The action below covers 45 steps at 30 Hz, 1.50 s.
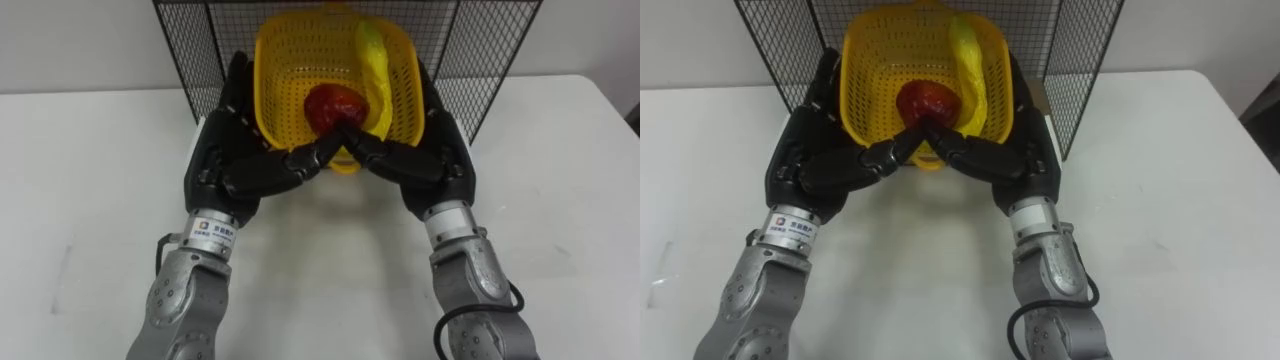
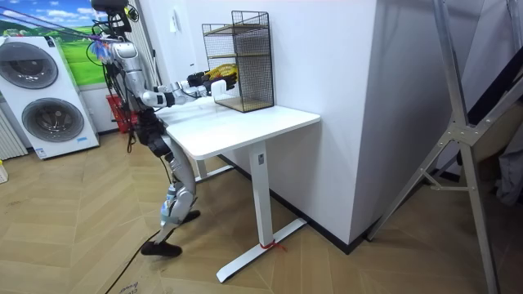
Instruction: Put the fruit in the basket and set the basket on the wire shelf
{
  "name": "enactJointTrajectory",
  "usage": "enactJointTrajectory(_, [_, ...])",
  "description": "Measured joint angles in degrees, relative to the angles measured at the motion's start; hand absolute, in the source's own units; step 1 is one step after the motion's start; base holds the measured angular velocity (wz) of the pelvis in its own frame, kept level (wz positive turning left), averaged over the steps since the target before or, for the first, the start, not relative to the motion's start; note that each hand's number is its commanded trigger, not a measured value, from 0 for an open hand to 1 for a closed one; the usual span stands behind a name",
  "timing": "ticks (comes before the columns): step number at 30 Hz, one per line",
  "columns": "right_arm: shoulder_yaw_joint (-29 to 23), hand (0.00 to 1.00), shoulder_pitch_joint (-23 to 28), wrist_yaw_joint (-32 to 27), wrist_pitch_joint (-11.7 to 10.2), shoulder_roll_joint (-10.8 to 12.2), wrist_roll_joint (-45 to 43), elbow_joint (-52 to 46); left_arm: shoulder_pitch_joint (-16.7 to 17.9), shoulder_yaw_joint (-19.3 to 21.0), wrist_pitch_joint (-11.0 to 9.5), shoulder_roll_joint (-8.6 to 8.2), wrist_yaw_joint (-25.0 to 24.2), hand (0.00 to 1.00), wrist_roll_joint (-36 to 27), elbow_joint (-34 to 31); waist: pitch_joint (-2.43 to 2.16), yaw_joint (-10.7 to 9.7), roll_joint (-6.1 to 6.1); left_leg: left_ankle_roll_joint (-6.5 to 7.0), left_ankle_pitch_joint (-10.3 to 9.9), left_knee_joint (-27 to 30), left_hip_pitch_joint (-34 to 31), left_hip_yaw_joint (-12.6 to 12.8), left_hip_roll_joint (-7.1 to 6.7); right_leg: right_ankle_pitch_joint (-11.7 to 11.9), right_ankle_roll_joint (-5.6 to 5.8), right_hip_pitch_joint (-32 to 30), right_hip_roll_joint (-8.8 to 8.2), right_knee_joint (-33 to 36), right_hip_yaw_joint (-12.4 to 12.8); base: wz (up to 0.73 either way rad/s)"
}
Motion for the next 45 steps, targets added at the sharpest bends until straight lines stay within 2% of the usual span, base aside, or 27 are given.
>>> enactJointTrajectory(1, [-0.03, 0.0, -0.22, 0.01, -0.03, -0.04, -0.02, -0.02, -0.64, -0.05, 0.0, 0.01, 0.67, 0.0, -0.02, -0.05, 0.24, -0.19, 0.24, 0.38, -0.24, -0.18, 0.29, -0.39, 0.03, 2.31, 0.06, -1.44, 0.07, 2.0, 0.17, 0.0])
enactJointTrajectory(2, [-0.03, 0.0, -0.27, 0.01, -0.03, -0.01, 0.0, -0.02, -0.92, -0.05, 0.0, 0.02, 0.94, 0.0, -0.07, -0.05, 0.27, -0.05, 0.29, 0.51, -0.3, -0.29, 0.3, -0.46, 0.04, 2.37, 0.09, -2.33, 0.14, 2.85, 0.4, 0.0])
enactJointTrajectory(4, [-0.03, 0.0, -0.42, 0.01, 0.11, -0.1, -0.03, -0.01, -1.45, -0.07, -0.02, 0.01, 2.11, 0.0, -0.39, -0.03, 0.57, 0.08, 0.69, 0.81, -0.2, -0.55, 0.27, -0.45, 0.15, -1.3, 0.37, -4.92, 0.53, 2.71, 0.45, 0.0])
enactJointTrajectory(5, [-0.05, 0.0, -0.46, 0.01, 0.12, 0.04, -0.05, 0.03, -1.44, -0.13, -0.06, 0.0, 2.25, 0.0, -0.42, -0.01, 0.86, -0.06, 1.2, 0.96, -0.1, -0.58, 0.33, -0.45, 0.29, -3.93, 0.45, -6.17, 1.42, 0.03, 0.1, 0.0])
enactJointTrajectory(6, [-0.05, 0.0, -0.42, 0.01, 0.18, 0.02, -0.04, 0.08, -1.42, -0.18, -0.06, -0.01, 2.24, 0.0, -0.36, 0.12, 0.97, -0.08, 1.54, 1.0, -0.06, -0.57, 0.3, -0.41, 0.34, -5.56, 0.16, -6.81, 2.57, -5.34, 0.13, 0.04])
enactJointTrajectory(7, [0.0, 0.0, -0.43, 0.01, 0.37, -0.13, -0.04, 0.09, -1.43, -0.23, -0.05, -0.02, 2.19, 0.0, -0.38, 0.4, 0.95, -0.13, 1.77, 0.99, -0.05, -0.54, 0.32, -0.37, 0.34, -6.51, 0.01, -6.51, 3.62, -12.1, 0.17, 0.03])
enactJointTrajectory(8, [-0.01, 0.0, -0.44, 0.01, 0.59, -0.46, -0.04, 0.09, -1.42, -0.37, -0.05, -0.03, 2.17, 0.0, -0.39, 0.59, 0.91, -0.21, 2.02, 0.92, -0.02, -0.53, 0.33, -0.43, 0.38, -6.8, 0.03, -5.88, 4.09, -15.37, -0.05, 0.0])
enactJointTrajectory(9, [-0.07, 0.0, -0.56, -0.12, 0.98, -1.09, 0.0, 0.19, -1.46, -0.9, -0.03, -0.04, 2.16, 0.0, -0.38, 1.17, 0.61, -0.12, 2.84, 0.59, 0.17, -0.76, 0.17, -0.55, 0.77, -6.91, 0.43, -3.68, 4.94, -20.25, -1.09, -0.16])
enactJointTrajectory(10, [-0.07, 0.0, -0.73, -0.55, 1.36, -1.04, -0.01, 0.43, -1.46, -1.02, 0.05, 0.02, 2.09, 0.0, -0.38, 1.99, 0.45, 0.12, 3.59, 0.06, 0.87, -1.82, 0.27, -0.63, 1.63, -5.48, 0.43, -2.44, 6.15, -23.43, -1.44, -0.15])
enactJointTrajectory(11, [-0.01, 0.0, -0.7, -0.82, 1.57, -0.88, -0.02, 0.54, -1.49, -1.02, 0.13, 0.11, 2.09, 0.0, -0.38, 2.42, 0.44, -0.02, 3.59, -0.03, 1.42, -2.53, 0.56, -0.71, 1.92, -4.87, 0.34, -1.85, 6.57, -24.86, -1.69, -0.16])
enactJointTrajectory(13, [-0.12, 0.0, -0.67, -1.4, 2.61, -0.98, -0.12, 0.62, -1.48, -1.11, 0.63, 0.1, 2.1, 0.0, -0.36, 3.15, 0.25, -0.05, 3.02, -0.96, 2.39, -4.57, 2.11, -0.91, 3.22, -2.56, -0.43, 0.12, 7.87, -29.06, -2.63, -0.09])
enactJointTrajectory(14, [-0.12, 0.0, -0.67, -1.42, 2.73, -0.98, -0.12, 0.62, -1.48, -1.1, 0.78, 0.1, 2.1, 0.0, -0.34, 3.18, 0.04, -0.04, 2.86, -1.09, 2.44, -4.71, 2.29, -0.89, 3.57, -2.2, -0.56, 0.57, 8.2, -29.92, -2.77, -0.1])
enactJointTrajectory(16, [-0.21, 0.0, -0.7, -1.46, 2.76, -1.07, -0.26, 0.61, -1.7, -1.1, 0.83, 0.1, 2.1, 0.0, 0.21, 3.16, -0.82, -0.14, 2.27, -1.49, 2.64, -5.05, 2.46, -0.77, 4.75, -0.96, -0.96, 1.63, 9.4, -32.6, -2.98, -0.08])
enactJointTrajectory(19, [-0.25, 0.0, -0.72, -1.53, 2.82, -1.05, -1.17, 0.6, -1.72, -1.1, 1.2, 0.11, 2.11, 0.0, 0.27, 3.16, -1.03, -0.2, 2.41, -1.66, 2.91, -5.92, 3.46, -0.35, 5.72, 0.61, -1.18, 3.53, 10.53, -35.76, -2.89, -0.1])
enactJointTrajectory(26, [-0.43, 0.0, -1.1, -2.09, 2.86, -1.02, -1.91, 0.61, -2.24, -1.13, 1.46, 0.1, 2.11, 0.0, 0.27, 3.17, -0.88, -0.53, 2.51, -1.78, 5.27, -10.59, 5.71, -0.18, 5.64, 3.49, -1.33, 6.1, 10.9, -40.87, -2.98, -0.01])
enactJointTrajectory(31, [-0.6, 0.0, -1.15, -2.58, 3.13, -1.0, -1.86, 0.6, -2.28, -1.18, 2.14, 0.07, 2.11, 0.0, 0.22, 3.21, -0.5, -0.61, 2.52, -2.42, 6.11, -12.45, 6.5, -0.15, 5.61, 4.07, -1.44, 7.02, 11.12, -42.62, -3.0, 0.0])
enactJointTrajectory(35, [-1.31, 0.0, -1.89, -3.2, 4.19, -0.99, -1.94, 0.69, -2.62, -1.16, 3.24, 0.03, 2.11, 0.0, 0.3, 3.51, -0.11, -0.61, 2.48, -2.2, 6.71, -13.14, 6.66, -0.17, 5.58, 4.39, -1.59, 7.12, 11.14, -43.14, -3.09, 0.0])
enactJointTrajectory(37, [-1.87, 0.0, -3.07, -3.31, 4.6, -1.01, -1.98, 2.65, -4.06, -0.88, 3.93, 0.13, 2.12, 0.0, 0.29, 5.77, 0.04, -0.58, 2.32, -2.27, 7.24, -14.15, 7.34, -0.2, 5.53, 4.84, -1.65, 7.75, 11.19, -43.89, -3.02, 0.0])
enactJointTrajectory(41, [-2.38, 0.0, -4.7, -4.35, 6.84, -0.95, -3.45, 4.95, -7.33, 0.06, 5.71, 0.06, 2.14, 0.0, 0.37, 10.27, 0.06, -0.36, 2.26, -2.71, 7.31, -14.71, 8.06, -0.22, 5.52, 4.85, -1.54, 8.05, 11.31, -44.49, -2.97, 0.0])
enactJointTrajectory(42, [-2.93, 0.0, -5.34, -4.49, 7.99, -0.84, -4.34, 5.2, -8.39, 0.2, 6.67, -0.02, 2.2, 0.0, 0.46, 11.03, 0.06, -0.17, 2.25, -2.78, 7.38, -14.81, 8.04, -0.22, 5.53, 4.87, -1.52, 8.0, 11.36, -44.56, -2.93, 0.0])
enactJointTrajectory(45, [-3.73, 0.0, -8.71, -4.6, 10.04, -1.0, -4.37, 7.97, -10.7, 0.93, 8.43, -0.33, 3.57, 0.0, 1.39, 12.46, 0.02, -0.15, 2.03, -2.61, 7.96, -15.63, 8.35, -0.18, 5.5, 5.08, -1.74, 8.03, 11.35, -44.78, -2.93, 0.0])
